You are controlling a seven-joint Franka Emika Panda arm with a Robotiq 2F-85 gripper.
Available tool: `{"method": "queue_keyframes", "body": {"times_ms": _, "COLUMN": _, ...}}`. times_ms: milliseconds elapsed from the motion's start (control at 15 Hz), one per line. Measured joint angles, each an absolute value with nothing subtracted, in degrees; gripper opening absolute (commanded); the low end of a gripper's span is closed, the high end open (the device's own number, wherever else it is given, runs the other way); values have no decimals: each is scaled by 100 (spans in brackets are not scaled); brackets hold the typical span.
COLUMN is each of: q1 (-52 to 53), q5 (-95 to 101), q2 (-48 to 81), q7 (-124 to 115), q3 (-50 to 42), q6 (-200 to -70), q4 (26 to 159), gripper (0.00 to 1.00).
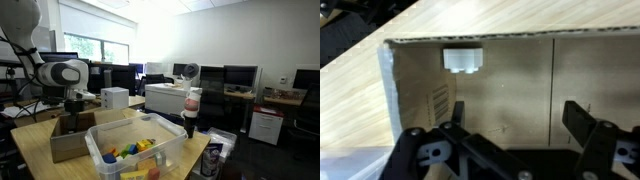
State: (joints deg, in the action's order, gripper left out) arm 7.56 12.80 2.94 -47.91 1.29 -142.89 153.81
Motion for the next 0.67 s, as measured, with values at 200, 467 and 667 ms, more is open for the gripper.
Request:
{"method": "queue_keyframes", "body": {"times_ms": 200, "q1": 653, "q5": 1105, "q2": 210, "q7": -4791, "q3": 118, "q6": -14291, "q4": 15516, "gripper": 100}}
{"method": "queue_keyframes", "body": {"times_ms": 467, "q1": 580, "q5": 747, "q2": 160, "q7": -4791, "q3": 117, "q6": -14319, "q4": 15649, "gripper": 100}}
{"method": "queue_keyframes", "body": {"times_ms": 667, "q1": 575, "q5": 476, "q2": 151, "q7": -4779, "q3": 117, "q6": -14583, "q4": 15761, "gripper": 100}}
